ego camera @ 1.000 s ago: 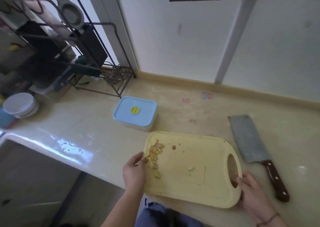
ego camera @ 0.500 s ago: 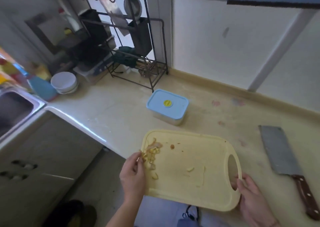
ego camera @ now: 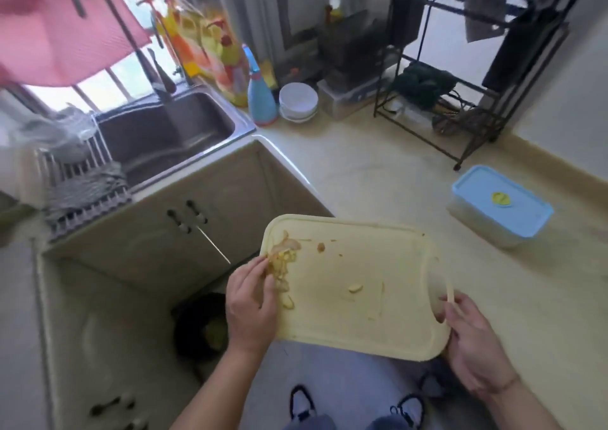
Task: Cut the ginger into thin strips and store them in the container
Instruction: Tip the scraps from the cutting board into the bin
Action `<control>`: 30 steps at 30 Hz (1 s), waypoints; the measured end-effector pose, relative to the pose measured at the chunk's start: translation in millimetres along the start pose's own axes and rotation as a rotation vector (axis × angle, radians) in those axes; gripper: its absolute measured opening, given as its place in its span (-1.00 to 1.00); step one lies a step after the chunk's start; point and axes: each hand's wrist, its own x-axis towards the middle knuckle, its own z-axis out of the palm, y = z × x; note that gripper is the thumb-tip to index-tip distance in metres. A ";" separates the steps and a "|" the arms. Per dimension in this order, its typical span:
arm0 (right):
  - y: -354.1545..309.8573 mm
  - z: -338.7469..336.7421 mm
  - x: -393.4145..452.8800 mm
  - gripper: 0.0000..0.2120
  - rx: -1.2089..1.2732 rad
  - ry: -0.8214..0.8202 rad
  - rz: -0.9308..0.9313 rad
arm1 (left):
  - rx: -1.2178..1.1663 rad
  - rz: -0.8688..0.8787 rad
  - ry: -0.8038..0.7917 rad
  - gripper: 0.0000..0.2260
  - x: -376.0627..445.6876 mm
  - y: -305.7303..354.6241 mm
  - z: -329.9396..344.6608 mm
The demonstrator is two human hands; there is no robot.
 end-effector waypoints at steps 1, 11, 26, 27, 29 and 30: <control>3.6 17.1 2.4 -0.37 -0.013 -0.023 -0.005 | 0.020 0.010 0.025 -0.60 2.5 -10.9 -12.9; 38.1 146.2 34.9 -0.81 -0.243 -0.254 0.119 | 0.328 -0.092 0.173 -0.56 15.0 -90.1 -98.3; 104.3 262.5 119.9 -0.81 -0.501 -0.418 0.210 | 0.506 -0.498 -0.099 -0.23 19.4 -207.8 -97.1; 112.9 267.7 126.0 -0.81 -0.533 -0.426 0.202 | 0.478 -0.509 -0.088 -0.22 21.8 -217.3 -93.2; 133.3 276.1 136.2 -0.80 -0.583 -0.412 0.195 | 0.411 -0.518 -0.067 -0.22 25.1 -237.1 -85.0; 144.5 281.0 142.7 -0.80 -0.603 -0.416 0.183 | 0.386 -0.517 -0.055 -0.23 27.1 -249.2 -79.1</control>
